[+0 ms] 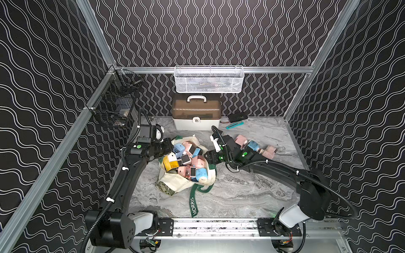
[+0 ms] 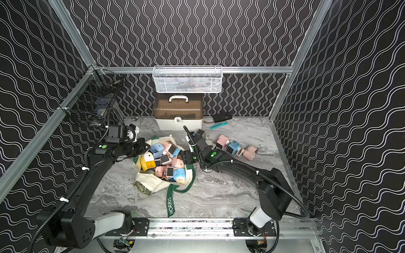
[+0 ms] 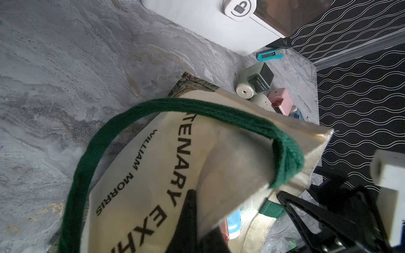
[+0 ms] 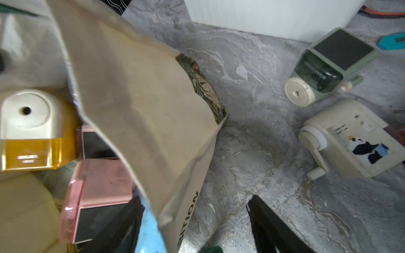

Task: Take out the pencil sharpeners from the tote bags
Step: Adjust the canvas bag at the center of the board.

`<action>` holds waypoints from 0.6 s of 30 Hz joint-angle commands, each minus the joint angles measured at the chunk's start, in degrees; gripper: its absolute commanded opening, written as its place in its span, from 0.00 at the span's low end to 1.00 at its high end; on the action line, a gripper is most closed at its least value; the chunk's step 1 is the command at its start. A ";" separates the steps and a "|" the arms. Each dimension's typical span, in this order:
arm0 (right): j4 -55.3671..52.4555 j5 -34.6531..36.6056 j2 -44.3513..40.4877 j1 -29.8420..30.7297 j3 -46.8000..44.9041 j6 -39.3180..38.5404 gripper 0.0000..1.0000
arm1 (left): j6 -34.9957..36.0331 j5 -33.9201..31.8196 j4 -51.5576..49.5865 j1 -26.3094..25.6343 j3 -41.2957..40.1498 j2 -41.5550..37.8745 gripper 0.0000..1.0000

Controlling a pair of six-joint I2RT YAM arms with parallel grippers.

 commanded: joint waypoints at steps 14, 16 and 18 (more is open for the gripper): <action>-1.61 -8.97 4.49 3.19 3.67 -2.96 0.05 | -0.05 0.57 -1.23 0.01 0.03 -0.04 0.00; -1.31 -10.14 3.63 4.27 3.14 -4.49 0.02 | -0.11 0.43 -1.17 0.00 0.10 -0.03 0.00; -0.31 -12.77 3.20 5.33 2.45 -5.67 0.00 | -0.17 0.23 -0.88 0.01 0.12 -0.17 0.00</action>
